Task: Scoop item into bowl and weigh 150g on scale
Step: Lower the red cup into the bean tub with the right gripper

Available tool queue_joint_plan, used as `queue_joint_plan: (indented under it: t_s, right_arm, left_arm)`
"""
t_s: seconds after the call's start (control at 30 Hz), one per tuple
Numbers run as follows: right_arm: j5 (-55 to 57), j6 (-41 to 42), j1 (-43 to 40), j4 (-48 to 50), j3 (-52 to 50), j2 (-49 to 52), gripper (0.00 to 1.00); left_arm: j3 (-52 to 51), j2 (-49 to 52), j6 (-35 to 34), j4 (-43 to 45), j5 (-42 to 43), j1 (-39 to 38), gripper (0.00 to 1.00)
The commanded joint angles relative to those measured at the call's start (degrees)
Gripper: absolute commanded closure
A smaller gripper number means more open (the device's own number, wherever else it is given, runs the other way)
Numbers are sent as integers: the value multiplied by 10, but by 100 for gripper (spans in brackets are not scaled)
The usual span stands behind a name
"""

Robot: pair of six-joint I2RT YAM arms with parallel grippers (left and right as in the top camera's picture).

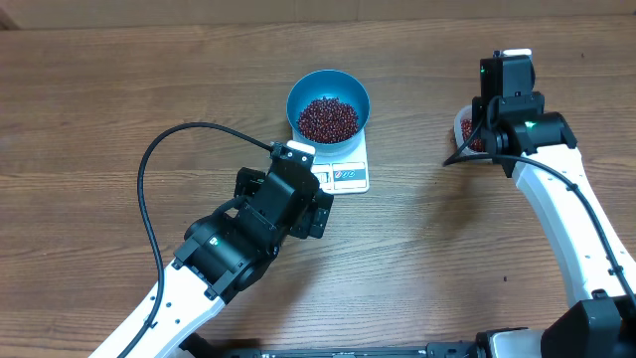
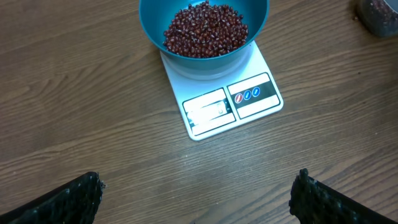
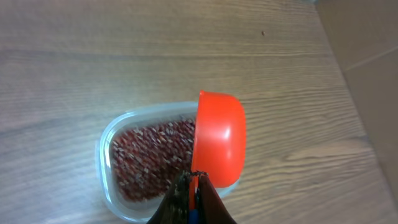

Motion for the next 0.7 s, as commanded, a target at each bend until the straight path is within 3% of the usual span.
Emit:
queue_joint_plan:
  t_s: [0.0, 0.67]
  right_arm:
    - [-10, 57, 2, 12, -1, -12, 96]
    - [-77, 187, 2, 26, -1, -12, 96]
  left_arm:
    - [-2, 2, 5, 0, -2, 6, 1]
    - [-2, 2, 5, 0, -2, 6, 1]
